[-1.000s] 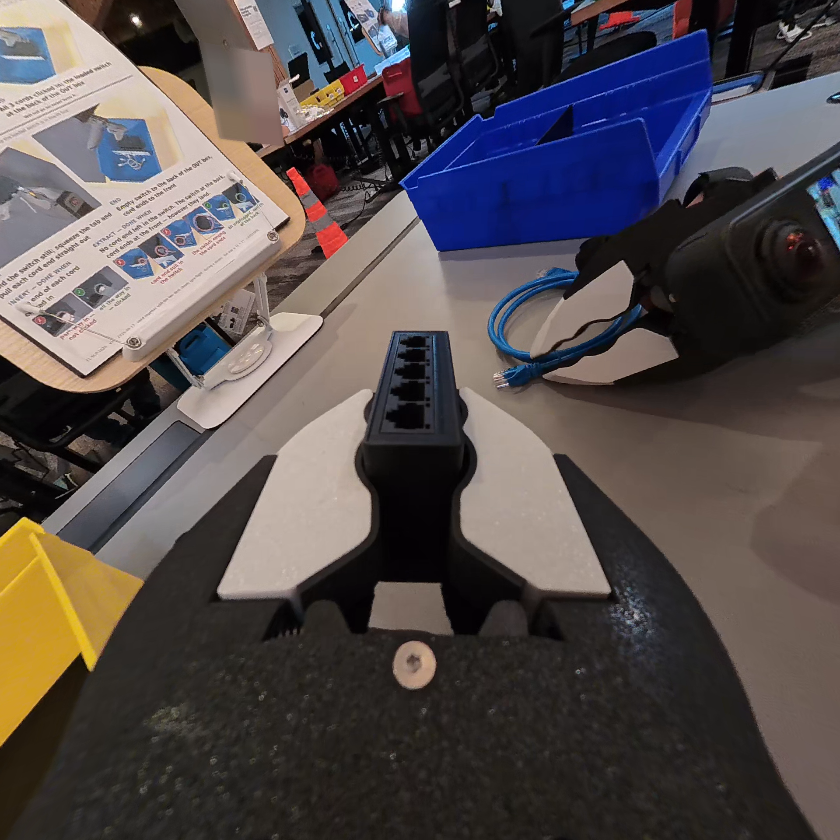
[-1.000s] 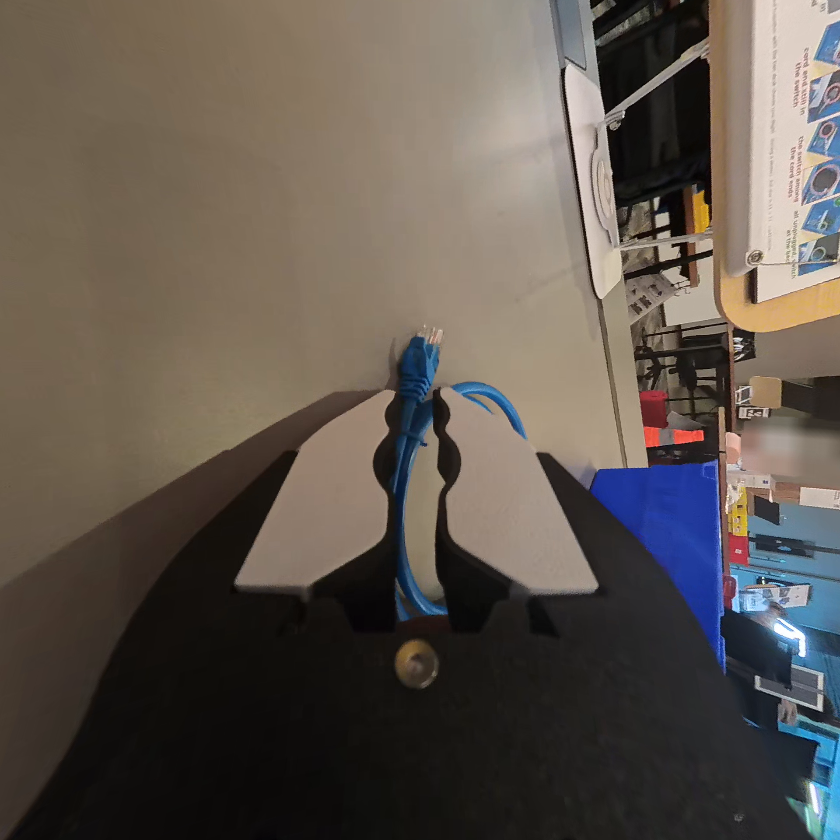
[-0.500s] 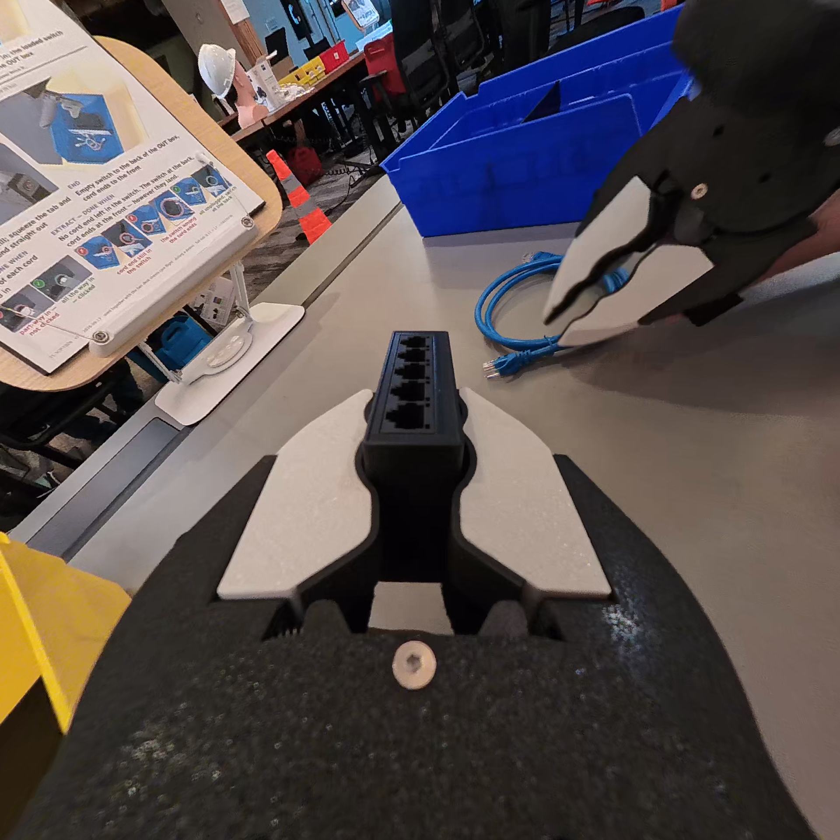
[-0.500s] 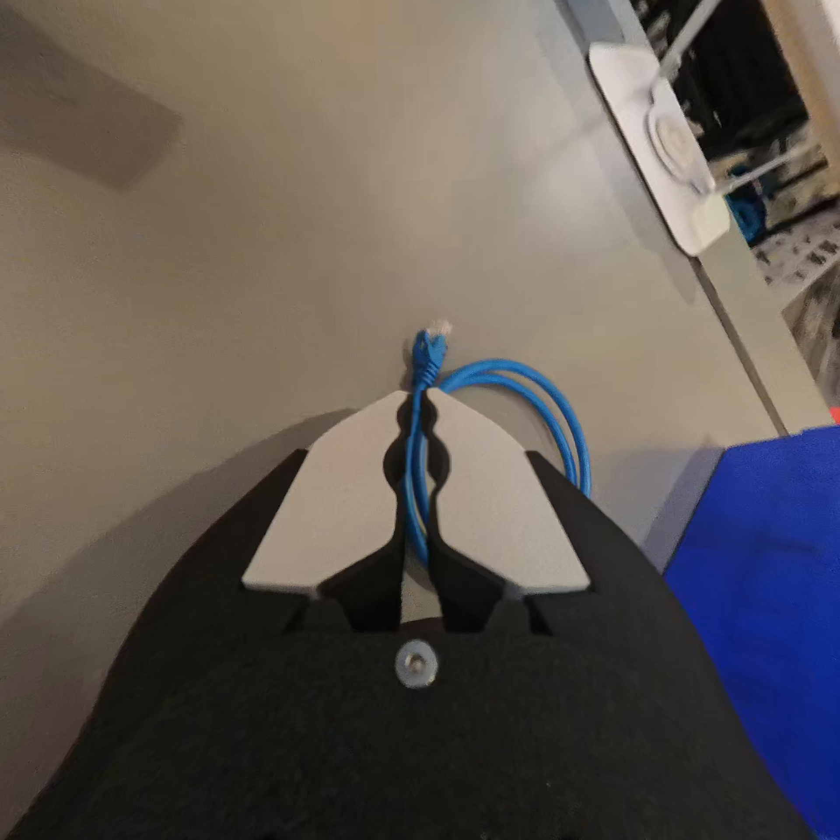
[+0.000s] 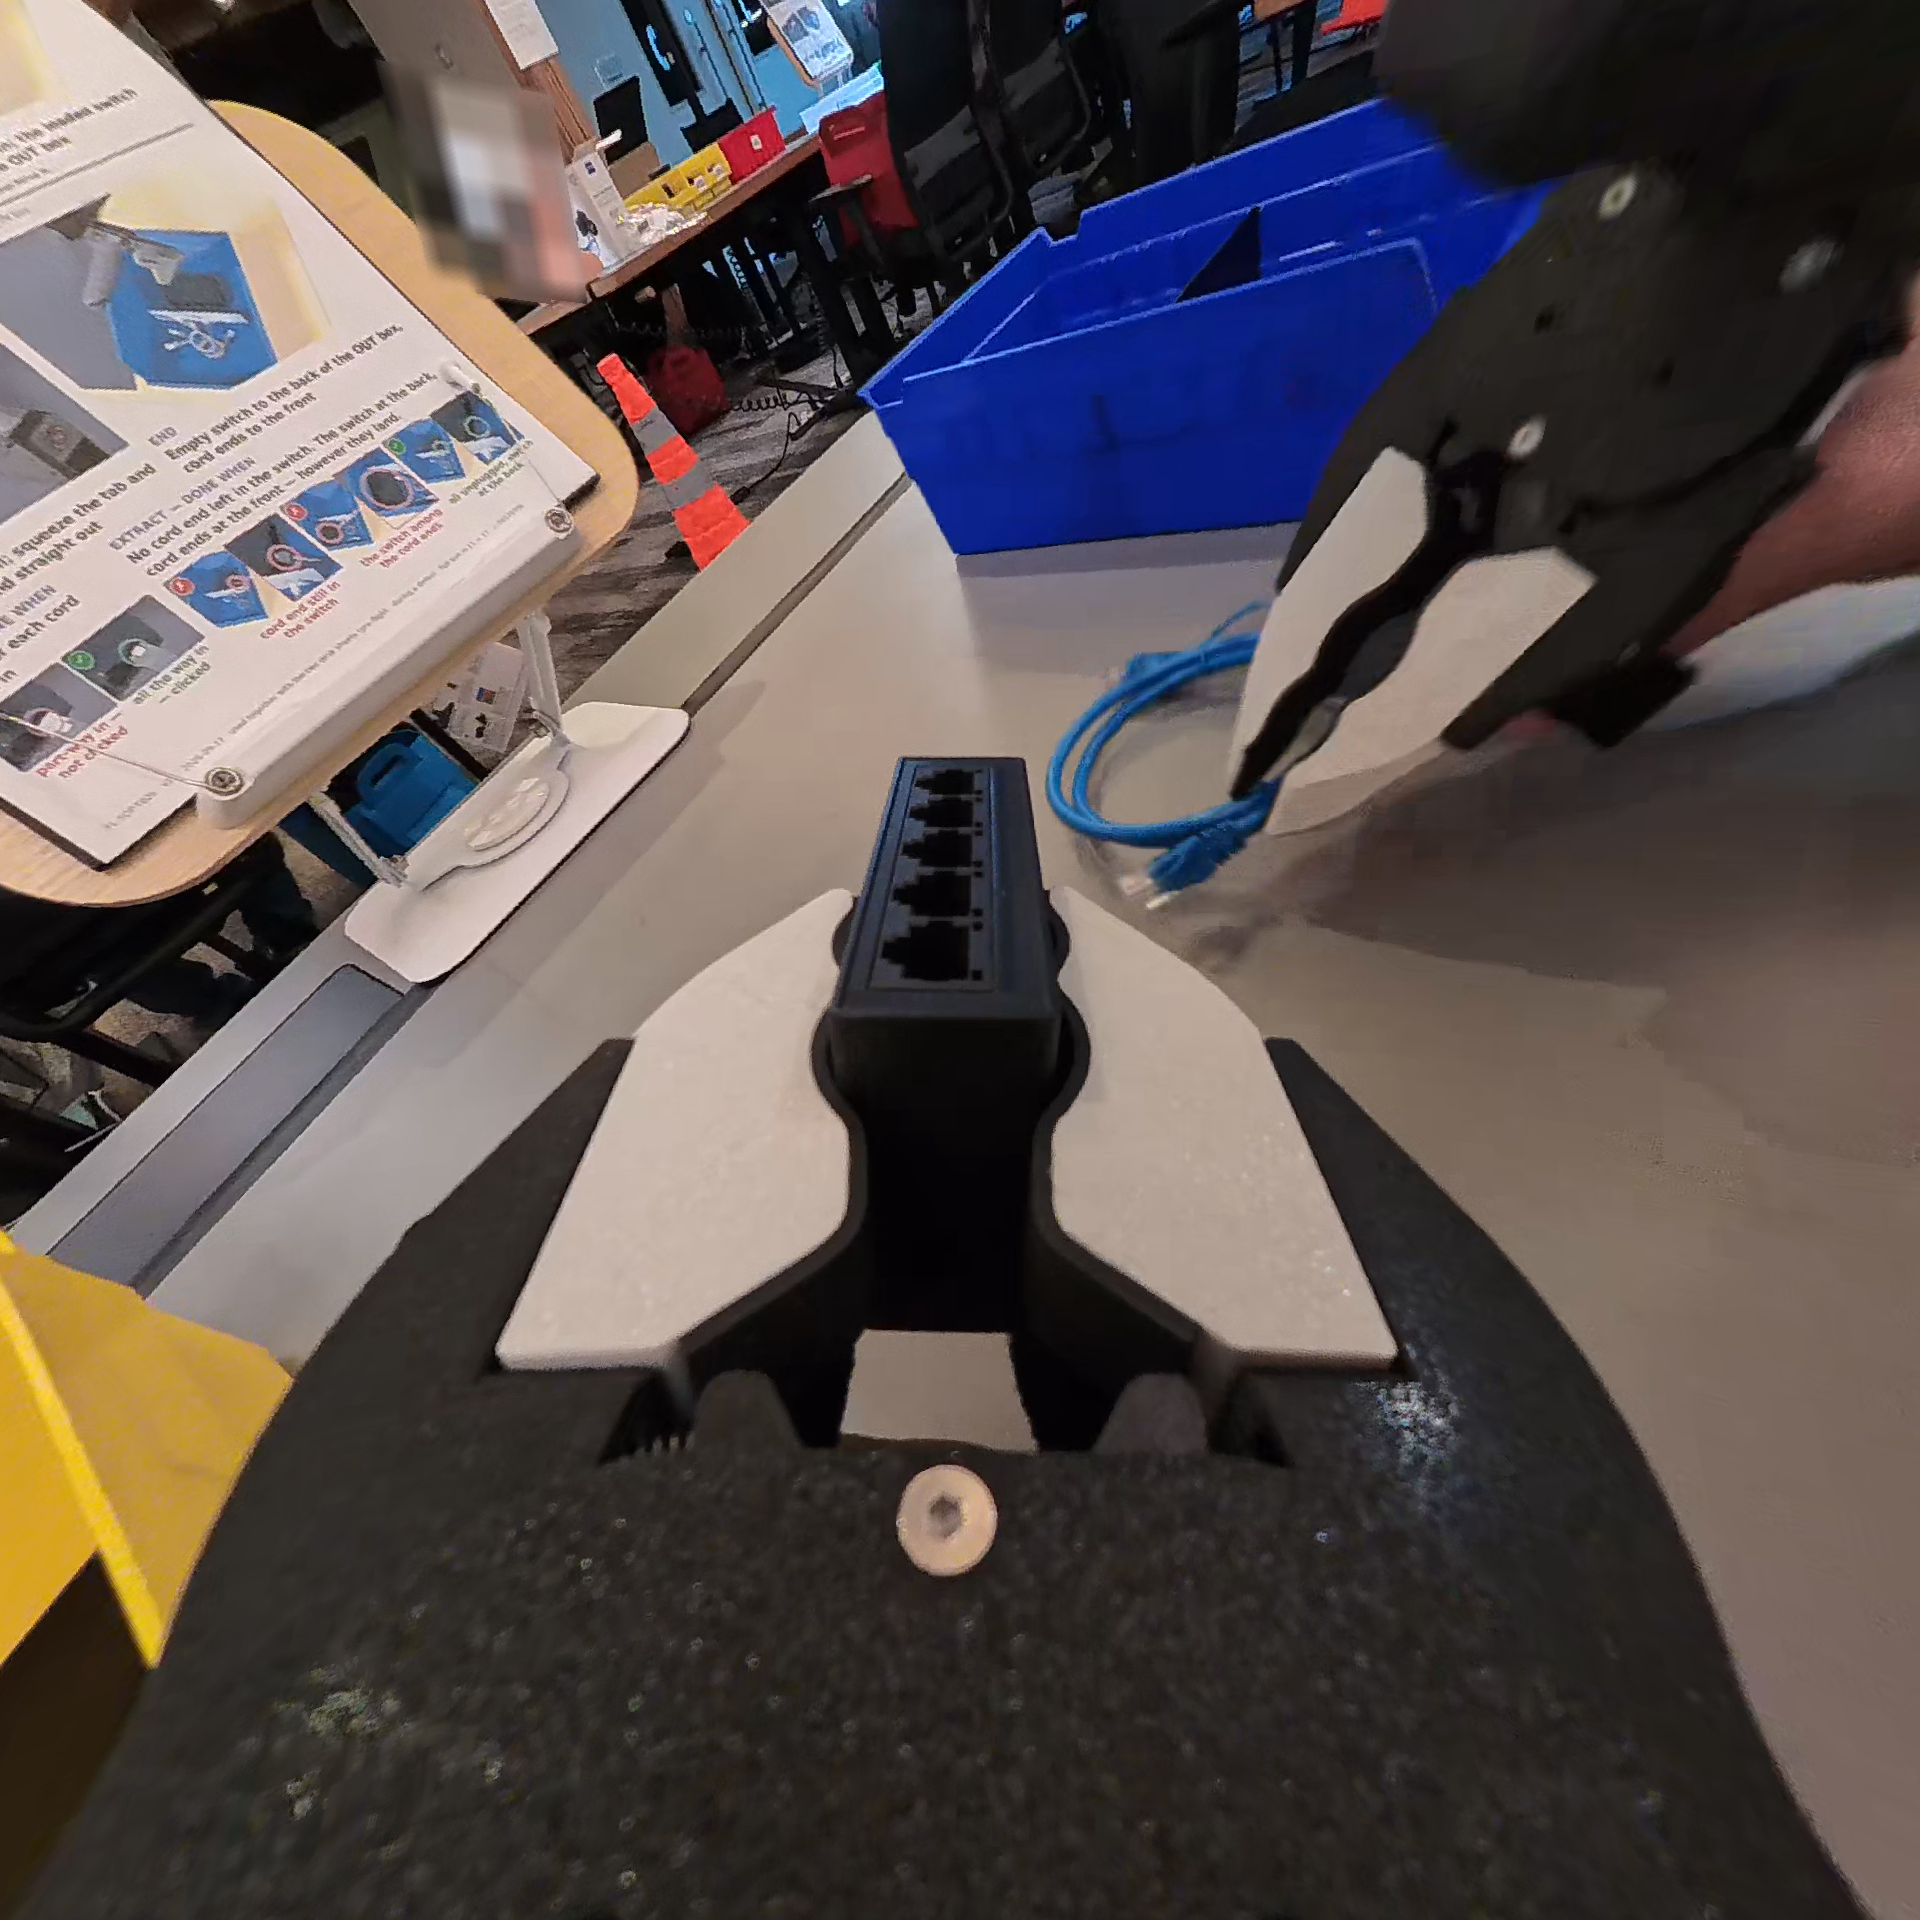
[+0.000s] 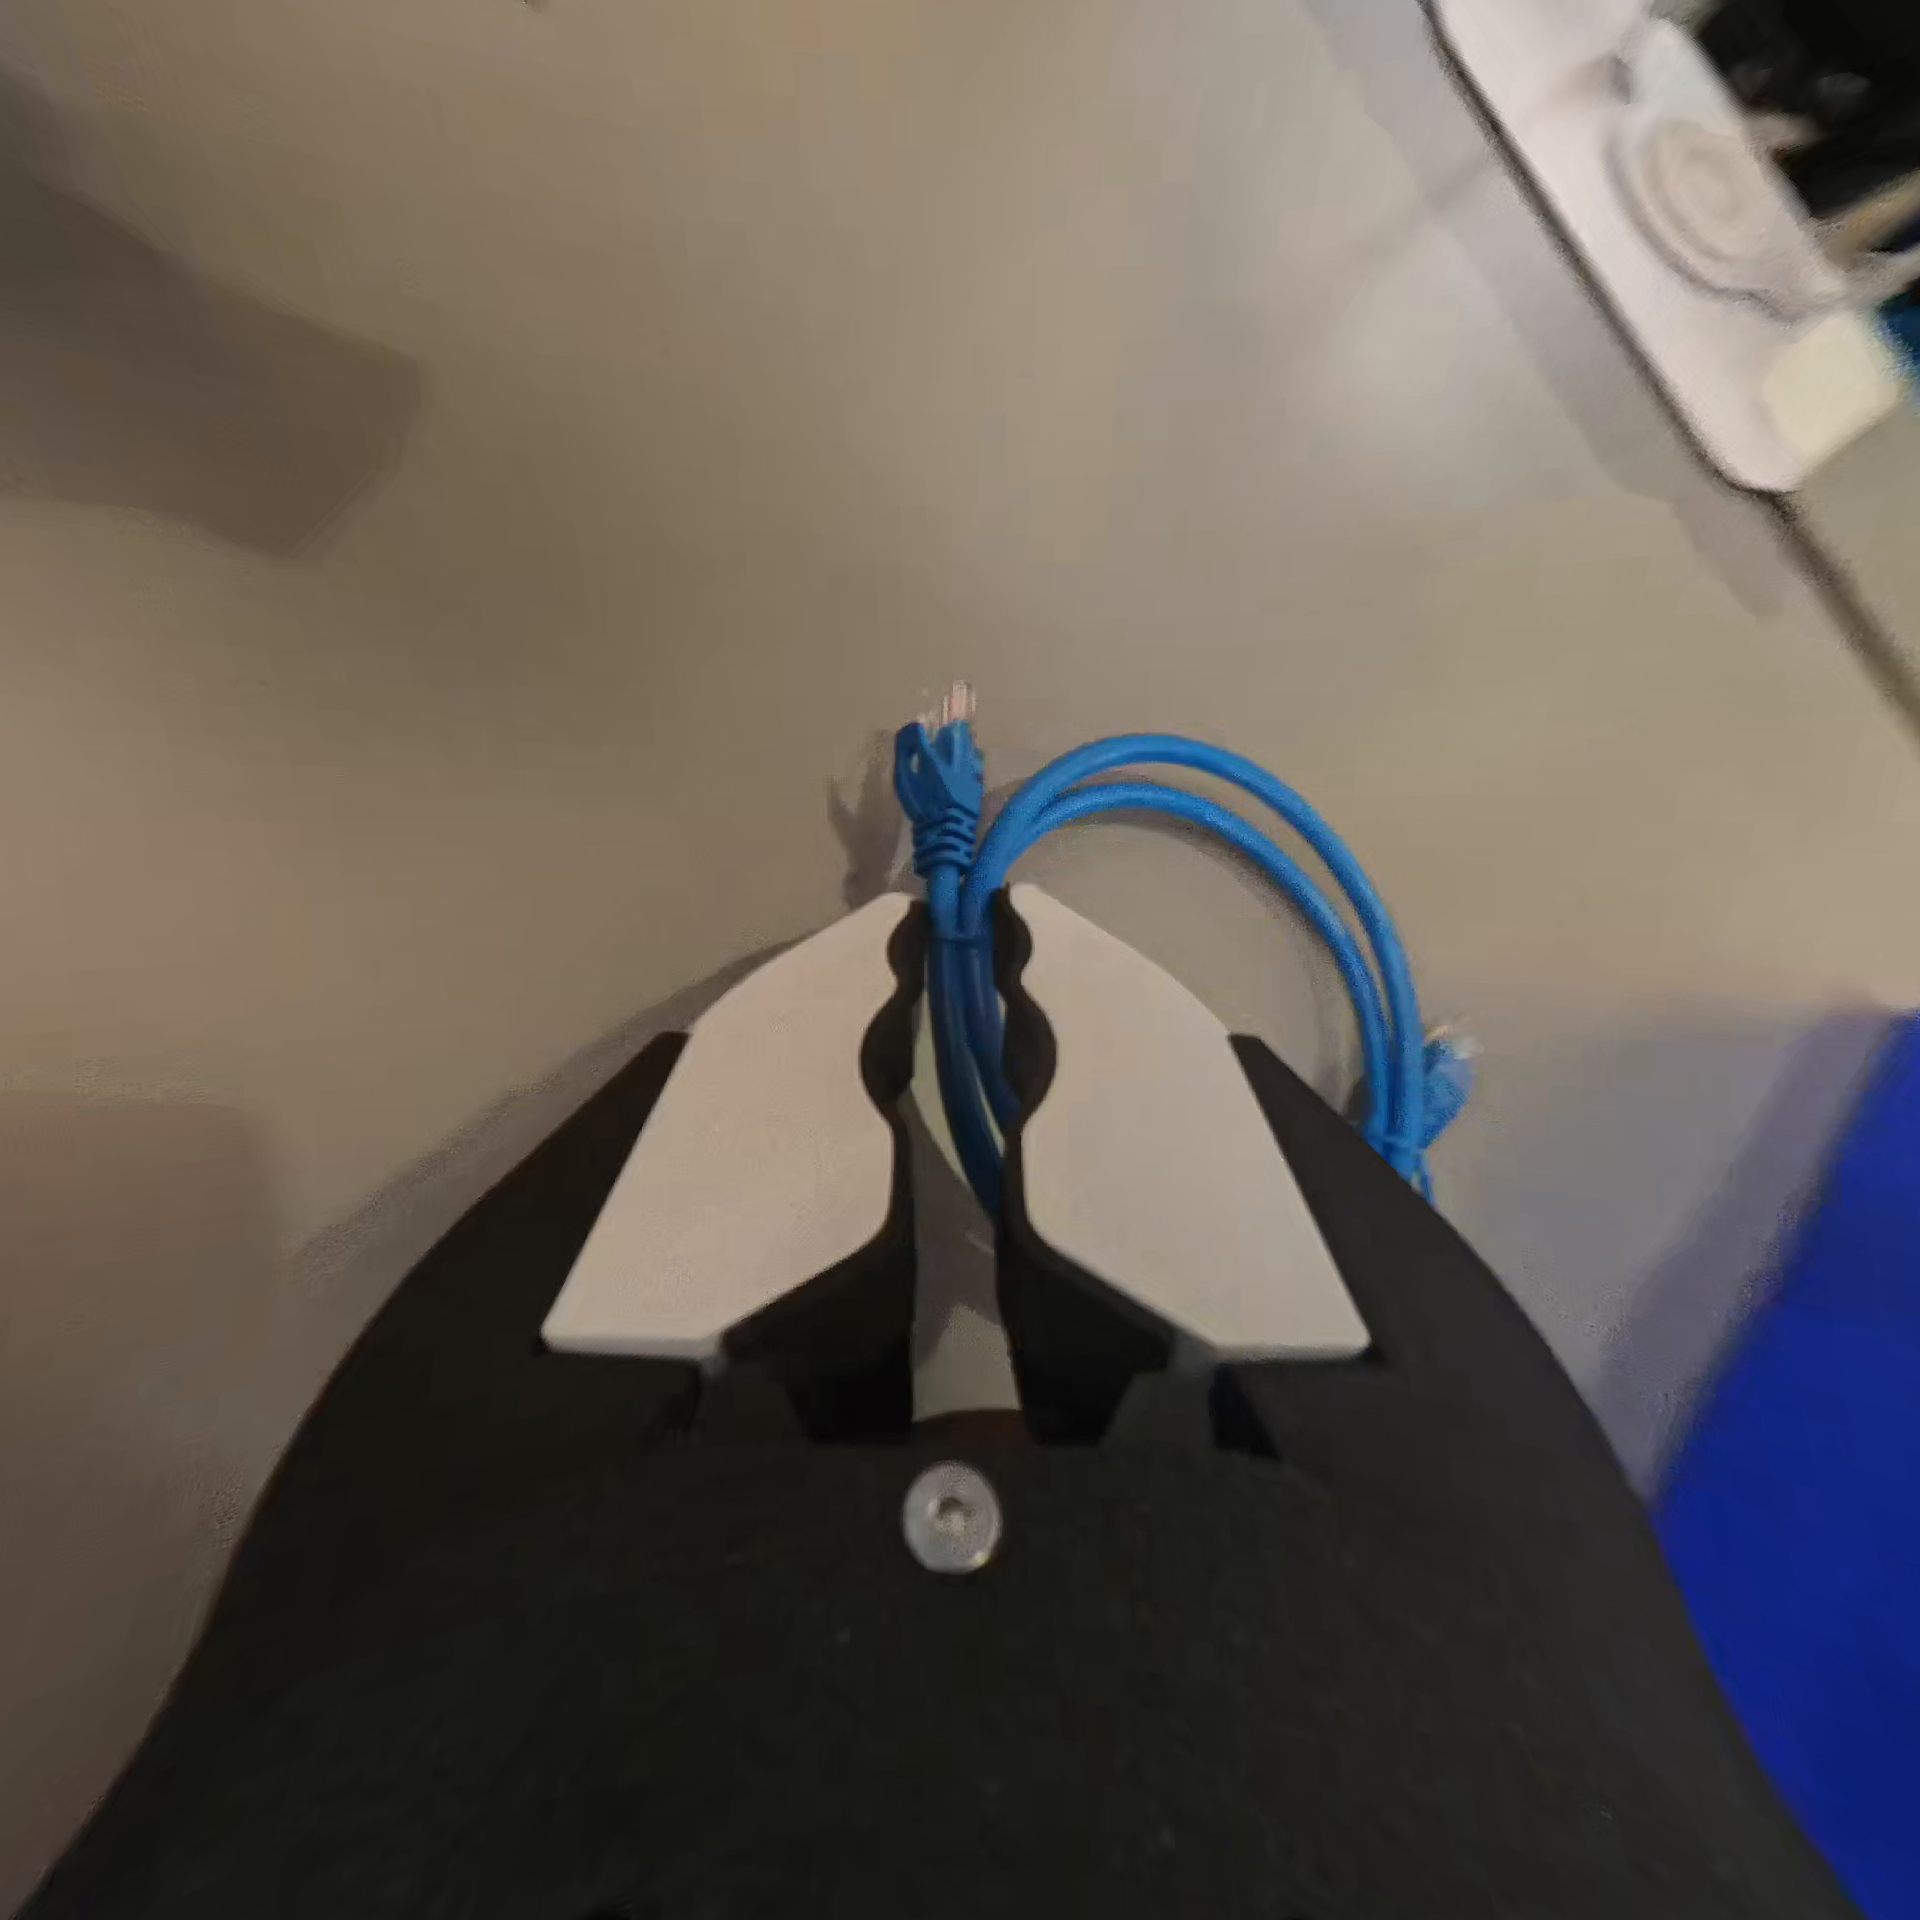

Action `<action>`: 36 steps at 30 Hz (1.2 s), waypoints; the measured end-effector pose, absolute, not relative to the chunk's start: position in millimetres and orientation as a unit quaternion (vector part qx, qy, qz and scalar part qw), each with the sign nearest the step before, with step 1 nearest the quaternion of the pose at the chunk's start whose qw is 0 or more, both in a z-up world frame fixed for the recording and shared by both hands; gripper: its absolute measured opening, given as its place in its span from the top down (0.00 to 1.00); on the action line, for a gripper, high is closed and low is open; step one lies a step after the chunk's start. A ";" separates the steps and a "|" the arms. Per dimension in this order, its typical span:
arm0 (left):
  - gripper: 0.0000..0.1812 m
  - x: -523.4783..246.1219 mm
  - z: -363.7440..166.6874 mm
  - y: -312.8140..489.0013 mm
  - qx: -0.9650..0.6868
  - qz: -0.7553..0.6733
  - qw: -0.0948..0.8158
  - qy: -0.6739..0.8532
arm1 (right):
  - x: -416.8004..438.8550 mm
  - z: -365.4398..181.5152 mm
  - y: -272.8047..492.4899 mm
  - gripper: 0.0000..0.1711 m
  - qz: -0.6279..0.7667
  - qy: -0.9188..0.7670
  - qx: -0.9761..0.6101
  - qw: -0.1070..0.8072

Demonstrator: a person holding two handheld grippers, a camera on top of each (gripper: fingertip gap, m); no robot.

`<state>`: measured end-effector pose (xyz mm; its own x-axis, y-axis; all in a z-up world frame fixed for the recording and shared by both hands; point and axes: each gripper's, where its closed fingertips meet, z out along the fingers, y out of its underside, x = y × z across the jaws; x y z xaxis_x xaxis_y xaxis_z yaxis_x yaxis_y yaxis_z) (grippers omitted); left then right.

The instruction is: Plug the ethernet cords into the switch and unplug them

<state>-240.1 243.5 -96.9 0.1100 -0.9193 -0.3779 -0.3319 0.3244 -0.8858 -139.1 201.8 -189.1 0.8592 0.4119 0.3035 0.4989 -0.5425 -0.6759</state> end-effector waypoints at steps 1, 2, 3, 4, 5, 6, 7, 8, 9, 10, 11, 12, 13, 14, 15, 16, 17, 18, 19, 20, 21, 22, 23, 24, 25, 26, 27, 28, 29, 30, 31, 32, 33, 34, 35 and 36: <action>0.84 -241.0 -96.2 244.5 -0.515 -0.274 0.540 0.607 | -151.4 -181.6 195.4 0.93 0.015 -0.253 -0.876 0.411; 0.84 -241.8 -95.4 245.4 -0.516 -0.275 0.540 0.605 | -160.1 -173.1 189.3 0.93 0.076 -0.242 -0.872 0.418; 0.84 -242.4 -94.8 245.8 -0.518 -0.277 0.540 0.603 | -164.8 -165.3 184.0 0.93 0.128 -0.228 -0.868 0.423; 0.84 -242.6 -94.4 246.0 -0.518 -0.280 0.540 0.602 | -168.0 -160.0 178.5 0.93 0.180 -0.215 -0.863 0.421; 0.84 -242.6 -94.2 245.7 -0.519 -0.282 0.539 0.601 | -169.5 -158.8 173.3 0.93 0.226 -0.203 -0.859 0.411; 0.84 -242.1 -94.3 245.1 -0.518 -0.283 0.538 0.602 | -168.6 -163.0 168.8 0.94 0.265 -0.188 -0.860 0.393; 0.84 -241.4 -94.5 244.0 -0.517 -0.284 0.537 0.603 | -166.7 -167.1 166.1 1.00 0.300 -0.167 -0.858 0.381; 0.84 -240.4 -95.0 242.6 -0.516 -0.285 0.535 0.605 | -166.7 -166.5 164.6 1.00 0.347 -0.139 -0.846 0.380; 0.84 -239.4 -95.8 241.1 -0.514 -0.284 0.534 0.608 | -163.6 -173.9 163.3 1.00 0.360 -0.121 -0.848 0.369; 0.84 -238.5 -96.6 239.6 -0.513 -0.282 0.533 0.612 | -158.9 -186.1 161.6 1.00 0.324 -0.137 -0.862 0.365; 0.84 -237.7 -97.6 238.2 -0.511 -0.280 0.531 0.615 | -161.1 -181.3 160.4 1.00 0.310 -0.156 -0.856 0.383; 0.84 -237.0 -98.7 236.8 -0.510 -0.278 0.530 0.618 | -164.5 -174.9 159.1 1.00 0.289 -0.179 -0.851 0.402; 0.84 -236.3 -99.7 235.5 -0.509 -0.278 0.528 0.620 | -167.8 -167.1 157.8 1.00 0.265 -0.204 -0.842 0.424; 0.84 -235.6 -100.6 234.4 -0.509 -0.278 0.527 0.621 | -168.5 -161.6 156.6 1.00 0.234 -0.226 -0.838 0.438; 0.84 -235.1 -101.6 233.4 -0.509 -0.277 0.525 0.623 | -167.0 -157.1 155.6 0.97 0.201 -0.246 -0.836 0.448; 0.84 -234.9 -102.3 232.6 -0.508 -0.276 0.525 0.625 | -162.8 -153.4 155.2 0.94 0.168 -0.263 -0.835 0.454; 0.84 -234.7 -102.9 231.9 -0.508 -0.275 0.524 0.626 | -154.7 -151.4 156.1 0.92 0.135 -0.271 -0.837 0.455; 0.84 -234.5 -103.0 231.3 -0.507 -0.275 0.524 0.627 | -143.7 -151.2 158.0 0.91 0.109 -0.268 -0.844 0.451; 0.84 -234.3 -103.0 230.6 -0.507 -0.277 0.523 0.627 | -132.5 -152.2 160.0 0.89 0.096 -0.259 -0.853 0.444; 0.84 -234.0 -103.0 230.1 -0.507 -0.278 0.522 0.627 | -121.3 -152.7 162.7 0.88 0.092 -0.243 -0.860 0.440; 0.84 -233.8 -103.0 229.7 -0.506 -0.278 0.522 0.628 | -107.9 -153.9 166.6 0.88 0.088 -0.213 -0.869 0.437; 0.84 -233.7 -103.0 229.6 -0.506 -0.277 0.522 0.628 | -98.7 -155.3 169.1 0.86 0.100 -0.185 -0.878 0.430; 0.84 -233.6 -102.9 229.5 -0.506 -0.276 0.522 0.629 | -100.7 -154.0 168.9 0.83 0.138 -0.170 -0.877 0.427; 0.84 -233.5 -103.0 229.5 -0.506 -0.276 0.522 0.629 | -110.4 -148.7 166.8 0.83 0.183 -0.170 -0.867 0.431; 0.84 -233.7 -102.9 229.7 -0.506 -0.275 0.522 0.629 | -122.3 -144.6 163.3 0.81 0.198 -0.191 -0.856 0.437; 0.84 -233.8 -102.7 230.0 -0.505 -0.274 0.524 0.629 | -134.0 -146.3 160.0 0.80 0.169 -0.229 -0.851 0.440; 0.84 -234.0 -102.7 230.2 -0.505 -0.273 0.524 0.629 | -146.9 -151.8 155.7 0.80 0.117 -0.283 -0.844 0.440; 0.84 -234.1 -102.8 230.5 -0.505 -0.272 0.524 0.629 | -160.4 -157.4 151.8 0.81 0.064 -0.335 -0.829 0.443; 0.84 -234.3 -102.9 230.7 -0.505 -0.271 0.525 0.630 | -174.8 -162.4 147.2 0.82 0.028 -0.378 -0.811 0.445; 0.84 -234.4 -103.2 230.8 -0.504 -0.270 0.525 0.630 | -188.0 -167.9 142.8 0.83 0.013 -0.410 -0.797 0.443; 0.84 -234.5 -103.5 230.8 -0.504 -0.269 0.525 0.631 | -194.8 -173.7 141.4 0.82 -0.005 -0.432 -0.789 0.436; 0.84 -234.5 -103.8 230.8 -0.503 -0.267 0.526 0.632 | -196.7 -179.5 142.2 0.82 -0.033 -0.456 -0.780 0.427; 0.84 -234.6 -103.9 230.7 -0.501 -0.264 0.527 0.634 | -195.0 -183.7 144.7 0.82 -0.067 -0.480 -0.768 0.418; 0.84 -234.5 -103.7 230.6 -0.500 -0.262 0.527 0.635 | -193.2 -186.8 147.2 0.82 -0.097 -0.503 -0.756 0.408; 0.84 -234.3 -103.3 230.2 -0.498 -0.261 0.529 0.636 | -193.4 -189.3 148.4 0.82 -0.116 -0.527 -0.742 0.398; 0.84 -234.0 -102.7 229.8 -0.497 -0.260 0.530 0.637 | -193.6 -191.0 149.9 0.82 -0.133 -0.546 -0.729 0.391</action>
